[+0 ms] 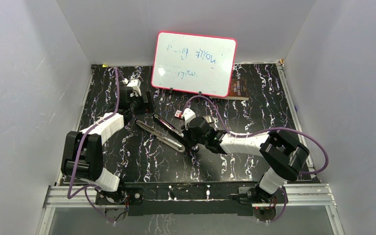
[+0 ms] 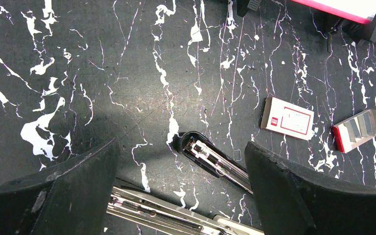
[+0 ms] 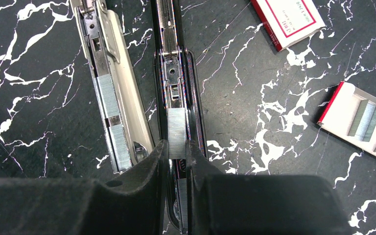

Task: Load the staples into the stapler
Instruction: Install the staple into the stapler.

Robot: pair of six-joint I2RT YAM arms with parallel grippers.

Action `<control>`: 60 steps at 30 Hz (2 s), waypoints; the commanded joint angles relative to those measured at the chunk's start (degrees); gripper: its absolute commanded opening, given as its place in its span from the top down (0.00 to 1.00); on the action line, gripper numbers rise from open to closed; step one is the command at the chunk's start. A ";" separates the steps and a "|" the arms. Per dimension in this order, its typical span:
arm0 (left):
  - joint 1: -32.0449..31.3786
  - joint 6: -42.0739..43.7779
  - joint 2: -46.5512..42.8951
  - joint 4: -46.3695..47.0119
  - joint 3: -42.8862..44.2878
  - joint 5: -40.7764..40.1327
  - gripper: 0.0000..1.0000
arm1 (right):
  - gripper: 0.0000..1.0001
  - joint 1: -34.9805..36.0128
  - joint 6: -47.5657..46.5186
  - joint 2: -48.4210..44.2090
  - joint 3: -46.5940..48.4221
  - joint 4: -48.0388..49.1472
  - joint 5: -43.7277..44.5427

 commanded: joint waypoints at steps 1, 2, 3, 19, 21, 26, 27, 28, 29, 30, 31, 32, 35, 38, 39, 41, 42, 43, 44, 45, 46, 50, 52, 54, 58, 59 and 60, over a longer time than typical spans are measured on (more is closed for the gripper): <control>0.40 -0.13 -1.37 1.04 -0.41 0.90 0.04 | 1.00 -1.23 -2.27 -0.18 1.49 -4.14 0.02; 0.34 -0.13 -1.35 1.04 -0.36 0.87 0.04 | 1.00 -1.34 -2.47 -0.19 1.58 -4.20 -0.48; 0.39 -0.08 -1.37 1.04 -0.36 0.87 0.04 | 1.00 -1.41 -2.56 -0.22 1.77 -4.39 -0.89; 0.41 -0.03 -1.35 1.00 -0.40 0.91 0.04 | 1.00 -3.17 -3.33 1.04 4.80 -8.57 -5.72; 0.44 0.01 -1.35 0.96 -0.40 0.89 0.03 | 1.00 -3.28 -3.47 1.46 5.18 -9.04 -6.20; 0.34 -0.02 -1.40 0.95 -0.40 0.87 0.04 | 1.00 -3.54 -3.60 2.21 5.83 -9.85 -6.85; 0.37 -0.01 -1.36 0.95 -0.36 0.87 0.04 | 1.00 -3.54 -3.56 2.23 5.92 -9.99 -6.85; 0.37 -0.05 -1.36 0.95 -0.41 0.87 0.04 | 1.00 -3.54 -3.51 2.38 6.01 -10.13 -6.89; 0.39 0.01 -1.37 0.95 -0.37 0.87 0.04 | 1.00 -3.66 -3.48 2.46 6.06 -10.23 -6.88; 0.35 0.02 -1.31 0.97 -0.40 0.87 0.04 | 1.00 -3.65 -3.48 2.47 6.11 -10.20 -6.87; 0.34 0.02 -1.36 0.95 -0.41 0.87 0.04 | 0.98 -3.68 -3.48 2.50 6.16 -10.20 -6.85; 0.39 0.05 -1.45 0.99 -0.41 0.87 0.04 | 0.97 -3.75 -3.54 2.55 6.12 -10.17 -6.87; 0.36 0.07 -1.46 0.95 -0.41 0.87 0.04 | 0.92 -3.74 -3.56 2.87 6.18 -9.94 -6.87; 0.40 0.11 -1.46 0.95 -0.38 0.82 0.04 | 0.87 -3.88 -3.56 2.85 6.20 -9.81 -6.82; 0.39 0.07 -1.42 0.95 -0.40 0.86 0.04 | 0.86 -3.81 -3.56 2.89 6.20 -9.77 -6.85; 0.42 0.10 -1.43 0.95 -0.41 0.87 0.04 | 0.84 -3.82 -3.43 2.85 6.20 -9.76 -7.01; 0.40 0.11 -1.41 0.95 -0.41 0.85 0.04 | 0.83 -3.85 -3.39 2.76 6.20 -9.64 -7.07; 0.36 0.08 -1.44 0.95 -0.41 0.86 0.04 | 0.82 -3.81 -3.30 2.74 6.12 -9.53 -7.04; 0.44 0.10 -1.42 0.95 -0.41 0.87 0.03 | 0.80 -3.80 -3.29 2.63 6.12 -9.43 -7.13; 0.40 0.04 -1.46 0.95 -0.38 0.80 0.03 | 0.80 -3.82 -3.25 2.61 6.12 -9.34 -7.14; 0.34 0.10 -1.46 0.95 -0.40 0.86 0.04 | 0.78 -3.88 -3.21 2.52 6.12 -9.26 -7.14; 0.40 0.08 -1.54 0.87 -0.41 0.87 0.04 | 0.75 -3.91 -3.04 2.22 6.25 -9.36 -6.96; 0.38 0.09 -1.51 0.86 -0.41 0.87 0.04 | 0.74 -3.89 -2.83 2.25 6.29 -9.54 -7.12; 0.37 0.06 -1.47 0.95 -0.36 0.83 0.04 | 0.73 -3.90 -2.64 2.21 6.31 -9.51 -7.29; 0.42 0.19 -1.43 0.90 -0.41 0.87 0.04 | 0.71 -3.90 -2.61 2.22 6.38 -9.26 -7.27; 0.38 0.15 -1.39 0.87 -0.41 0.87 0.04 | 0.71 -3.93 -2.59 2.21 6.34 -9.24 -7.21; 0.41 0.12 -1.45 0.95 -0.41 0.83 0.04 | 0.70 -3.96 -2.59 2.10 6.37 -9.19 -7.10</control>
